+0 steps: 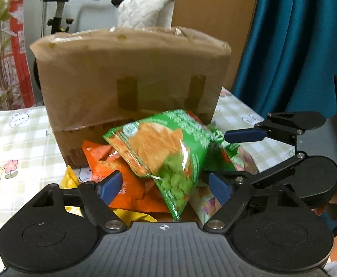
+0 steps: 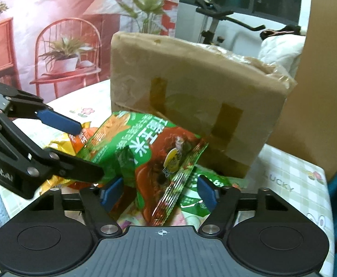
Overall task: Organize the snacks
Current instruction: 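Grasp a green snack bag with the left gripper while the right gripper grasps another green bag, then lift both green bags over the box and release them inside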
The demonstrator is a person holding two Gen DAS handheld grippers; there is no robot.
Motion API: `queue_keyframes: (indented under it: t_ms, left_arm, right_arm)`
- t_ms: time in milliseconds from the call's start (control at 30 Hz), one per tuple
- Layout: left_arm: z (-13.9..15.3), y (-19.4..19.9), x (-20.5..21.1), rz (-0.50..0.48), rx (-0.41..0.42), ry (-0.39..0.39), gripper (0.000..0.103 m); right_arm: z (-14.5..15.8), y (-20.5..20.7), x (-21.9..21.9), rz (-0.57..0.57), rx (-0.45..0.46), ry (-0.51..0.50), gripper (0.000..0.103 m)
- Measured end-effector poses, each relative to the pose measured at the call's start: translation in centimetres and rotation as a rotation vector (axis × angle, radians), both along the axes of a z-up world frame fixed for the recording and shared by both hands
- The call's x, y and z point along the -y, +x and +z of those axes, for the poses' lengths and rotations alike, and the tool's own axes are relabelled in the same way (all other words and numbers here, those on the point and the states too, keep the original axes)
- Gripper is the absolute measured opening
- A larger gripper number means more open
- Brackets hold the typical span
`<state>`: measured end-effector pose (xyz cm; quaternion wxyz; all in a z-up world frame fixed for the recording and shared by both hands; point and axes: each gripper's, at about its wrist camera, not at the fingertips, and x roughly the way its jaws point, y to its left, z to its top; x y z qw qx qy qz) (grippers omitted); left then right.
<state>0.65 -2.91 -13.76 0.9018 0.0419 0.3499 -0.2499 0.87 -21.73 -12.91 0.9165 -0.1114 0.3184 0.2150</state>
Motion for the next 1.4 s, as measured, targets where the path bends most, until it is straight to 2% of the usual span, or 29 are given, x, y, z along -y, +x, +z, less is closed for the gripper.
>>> queue_keyframes:
  t_ms: [33,67,100,133,267,467,833,1000,1067,1233,1400]
  left_arm:
    - [-0.1,0.1,0.1,0.001,-0.006,0.002,0.074]
    - [-0.4,0.4,0.2,0.001,-0.014,0.004,0.060]
    - [-0.6,0.6,0.2,-0.012,-0.025,-0.003,0.051]
    - [-0.7,0.6,0.2,-0.024,-0.035,-0.010,0.036]
    - [-0.3,0.7,0.2,-0.041,-0.011,-0.015,0.034]
    - [2.2,-0.5,0.3,-0.047,0.081,-0.019,0.033]
    - [7.4,-0.5,0.6,-0.042,0.225,-0.068,0.033]
    - [9.5,2.1,1.2,-0.036,0.262,-0.084,0.034]
    - [9.4,3.5,1.2,-0.033,0.261,-0.096,0.034]
    - [10.2,8.7,1.5,-0.023,0.208,-0.160,0.035]
    - [9.9,13.1,2.6,-0.012,0.157,-0.158,0.039]
  right_arm:
    - [-0.3,0.5,0.1,0.003,-0.009,0.005,0.060]
    - [-0.4,0.7,0.1,0.010,-0.022,0.018,0.058]
    - [-0.5,1.1,0.5,0.018,-0.034,0.034,0.048]
    - [-0.6,1.3,0.6,0.022,-0.038,0.043,0.045]
    - [0.2,1.2,1.0,0.016,-0.003,0.068,0.042]
    - [2.6,0.8,1.6,0.007,0.064,0.089,0.041]
    - [9.2,0.9,2.3,-0.004,0.225,0.101,0.041]
    - [12.0,3.7,2.5,0.006,0.277,0.088,0.041]
    - [12.6,5.0,2.6,0.007,0.284,0.089,0.041]
    - [13.9,10.1,2.6,0.002,0.287,0.065,0.041]
    - [13.1,14.7,3.2,-0.035,0.240,0.063,0.042]
